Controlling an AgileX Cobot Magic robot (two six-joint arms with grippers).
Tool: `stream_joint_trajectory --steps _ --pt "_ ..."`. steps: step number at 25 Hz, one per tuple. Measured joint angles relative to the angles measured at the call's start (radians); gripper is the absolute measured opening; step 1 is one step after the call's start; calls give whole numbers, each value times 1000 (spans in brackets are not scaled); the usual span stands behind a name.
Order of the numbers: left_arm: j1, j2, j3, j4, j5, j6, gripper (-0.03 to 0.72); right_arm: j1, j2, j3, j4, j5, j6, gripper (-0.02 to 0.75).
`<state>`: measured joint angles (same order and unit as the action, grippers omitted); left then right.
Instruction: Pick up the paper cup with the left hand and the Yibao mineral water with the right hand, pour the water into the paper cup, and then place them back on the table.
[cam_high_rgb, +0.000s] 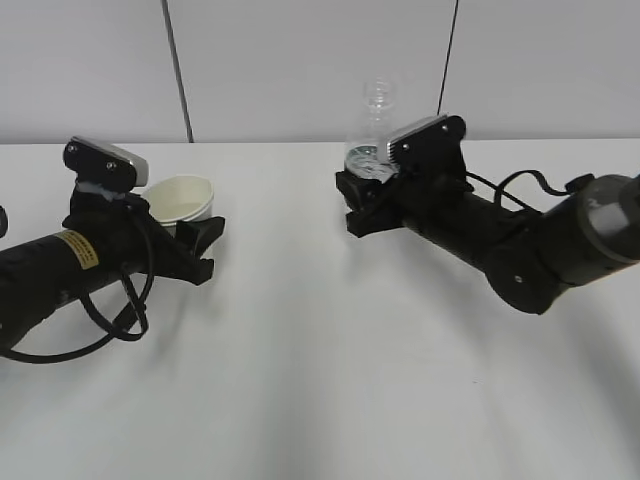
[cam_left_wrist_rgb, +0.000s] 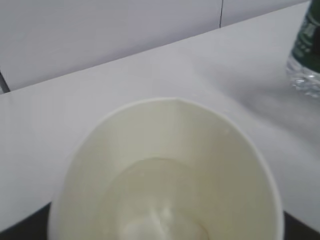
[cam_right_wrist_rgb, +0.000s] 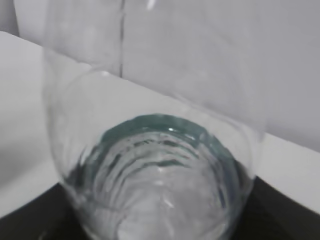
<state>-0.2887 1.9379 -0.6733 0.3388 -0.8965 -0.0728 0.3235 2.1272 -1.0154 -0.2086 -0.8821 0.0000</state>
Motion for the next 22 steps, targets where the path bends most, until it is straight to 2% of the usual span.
stream_joint_trajectory --steps 8,22 --pt "5 99 -85 1 17 0 423 -38 -39 105 34 -41 25 468" --pt "5 206 -188 -27 9 0 423 -40 -44 117 36 -85 27 468"
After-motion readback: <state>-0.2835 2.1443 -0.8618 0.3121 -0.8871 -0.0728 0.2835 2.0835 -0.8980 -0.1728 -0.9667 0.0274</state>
